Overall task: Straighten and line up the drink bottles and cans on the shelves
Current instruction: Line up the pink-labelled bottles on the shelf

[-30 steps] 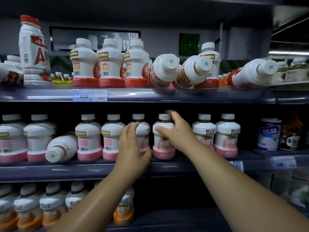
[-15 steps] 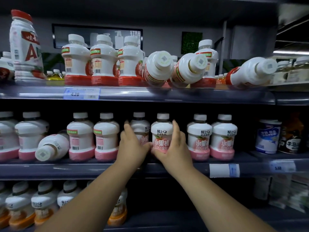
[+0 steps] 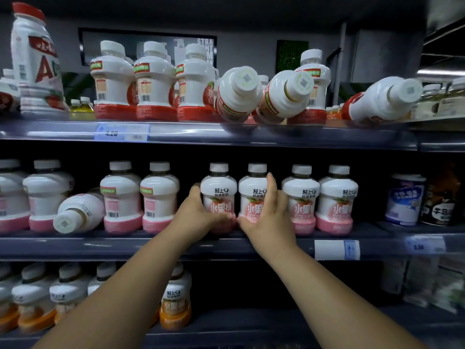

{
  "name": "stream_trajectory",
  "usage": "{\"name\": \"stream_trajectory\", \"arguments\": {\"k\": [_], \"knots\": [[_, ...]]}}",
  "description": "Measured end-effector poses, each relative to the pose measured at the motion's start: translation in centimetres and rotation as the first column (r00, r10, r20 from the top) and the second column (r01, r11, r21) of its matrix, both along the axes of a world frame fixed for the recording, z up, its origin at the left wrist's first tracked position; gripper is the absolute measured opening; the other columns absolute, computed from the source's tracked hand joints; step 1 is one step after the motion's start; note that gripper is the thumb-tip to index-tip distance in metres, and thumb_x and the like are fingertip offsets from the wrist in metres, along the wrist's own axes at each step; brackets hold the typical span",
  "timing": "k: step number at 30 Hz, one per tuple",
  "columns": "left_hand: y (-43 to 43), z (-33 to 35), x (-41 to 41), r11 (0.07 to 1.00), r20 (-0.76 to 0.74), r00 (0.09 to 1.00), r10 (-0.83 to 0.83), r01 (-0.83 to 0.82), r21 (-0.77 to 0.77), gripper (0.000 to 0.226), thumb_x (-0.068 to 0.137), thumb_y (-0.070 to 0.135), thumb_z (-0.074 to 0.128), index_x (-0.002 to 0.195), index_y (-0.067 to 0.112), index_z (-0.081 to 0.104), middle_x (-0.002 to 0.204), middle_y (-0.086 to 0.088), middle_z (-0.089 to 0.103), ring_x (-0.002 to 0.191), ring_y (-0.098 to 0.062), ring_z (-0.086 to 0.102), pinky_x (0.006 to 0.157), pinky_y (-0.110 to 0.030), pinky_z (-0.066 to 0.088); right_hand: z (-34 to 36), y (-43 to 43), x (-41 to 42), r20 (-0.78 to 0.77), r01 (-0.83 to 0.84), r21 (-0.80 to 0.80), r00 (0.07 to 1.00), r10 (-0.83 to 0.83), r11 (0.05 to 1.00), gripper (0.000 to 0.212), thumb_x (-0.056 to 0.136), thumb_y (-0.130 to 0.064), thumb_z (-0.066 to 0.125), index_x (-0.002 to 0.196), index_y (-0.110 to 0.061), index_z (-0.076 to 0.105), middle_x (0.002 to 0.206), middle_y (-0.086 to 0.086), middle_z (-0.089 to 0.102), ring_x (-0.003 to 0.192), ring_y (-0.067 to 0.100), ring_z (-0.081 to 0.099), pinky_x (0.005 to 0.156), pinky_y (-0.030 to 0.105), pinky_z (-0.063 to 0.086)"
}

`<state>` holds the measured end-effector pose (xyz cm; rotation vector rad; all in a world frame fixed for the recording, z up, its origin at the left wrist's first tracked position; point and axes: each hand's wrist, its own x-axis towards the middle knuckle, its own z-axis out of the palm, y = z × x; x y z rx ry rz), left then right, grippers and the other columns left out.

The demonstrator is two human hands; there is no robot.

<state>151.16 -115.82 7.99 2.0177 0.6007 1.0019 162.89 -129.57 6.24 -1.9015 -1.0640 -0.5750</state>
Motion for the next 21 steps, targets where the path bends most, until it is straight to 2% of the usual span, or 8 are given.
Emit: {"name": "stream_trajectory", "arguments": {"k": [3,7,9,12,15,18,21], "knots": [[0.1,0.0,0.1,1.0,-0.009,1.0,-0.004,0.004,0.019,0.066,0.056,0.027,0.094,0.104,0.021,0.049,0.098,0.006,0.068,0.092,-0.011,0.067,0.083,-0.033,0.055,-0.3,-0.5,0.0,0.033,0.024,0.007,0.999,-0.024,1.0,0.113,0.078,-0.035,0.079,0.158,-0.021,0.001,0.147,0.012,0.029,0.127,0.03,0.038,0.097,0.035,0.04],[0.3,0.0,0.3,0.999,-0.024,0.999,-0.032,0.032,0.004,0.071,0.045,0.042,0.089,0.102,0.024,0.051,0.099,0.006,0.071,0.092,-0.011,0.068,0.087,-0.041,0.056,-0.5,-1.0,-0.2,-0.032,0.0,0.035,0.999,0.001,0.999,0.11,0.082,-0.03,0.078,0.158,-0.022,-0.002,0.156,0.009,0.027,0.137,0.026,0.034,0.106,0.033,0.037],[0.4,0.0,0.5,0.999,-0.043,0.998,-0.049,0.049,0.013,0.068,0.049,0.038,0.091,0.102,0.024,0.052,0.099,0.005,0.07,0.092,-0.012,0.068,0.088,-0.043,0.056,-0.4,-1.2,-0.3,-0.05,0.0,0.043,0.999,0.002,0.999,0.109,0.084,-0.028,0.077,0.158,-0.022,-0.002,0.157,0.008,0.026,0.139,0.025,0.032,0.108,0.032,0.034],[0.4,0.2,0.7,0.995,-0.077,0.995,-0.071,0.075,0.058,0.06,0.062,0.029,0.092,0.106,0.023,0.051,0.1,0.007,0.068,0.093,-0.011,0.066,0.088,-0.04,0.055,-0.1,-1.6,-0.5,-0.079,0.017,0.04,0.997,-0.014,0.999,0.108,0.085,-0.025,0.074,0.158,-0.024,-0.005,0.158,0.007,0.026,0.14,0.025,0.033,0.106,0.031,0.035],[0.3,0.2,0.9,0.992,-0.082,0.992,-0.096,0.103,0.079,0.061,0.065,0.03,0.09,0.108,0.024,0.049,0.102,0.008,0.066,0.094,-0.012,0.065,0.088,-0.038,0.054,0.3,-2.3,-0.9,-0.114,0.052,0.03,0.992,-0.049,0.998,0.102,0.088,-0.026,0.071,0.157,-0.027,-0.005,0.156,0.007,0.031,0.135,0.024,0.041,0.099,0.031,0.04],[-0.1,-0.1,0.9,0.99,-0.074,0.994,-0.08,0.088,0.11,0.064,0.064,0.034,0.09,0.111,0.024,0.048,0.1,0.01,0.064,0.092,-0.011,0.064,0.087,-0.036,0.052,0.3,-3.0,-1.3,-0.08,0.14,0.016,0.987,-0.138,0.99,0.094,0.09,-0.036,0.07,0.157,-0.024,0.006,0.151,0.006,0.041,0.132,0.024,0.046,0.1,0.034,0.042],[-0.3,-0.1,0.7,0.99,-0.071,0.995,-0.064,0.072,0.122,0.061,0.066,0.036,0.089,0.109,0.024,0.048,0.096,0.013,0.063,0.091,-0.012,0.063,0.086,-0.035,0.05,0.2,-3.4,-1.6,-0.014,0.226,0.015,0.974,-0.226,0.974,0.088,0.087,-0.045,0.07,0.155,-0.022,0.019,0.148,0.003,0.045,0.133,0.022,0.044,0.106,0.036,0.038]]}}
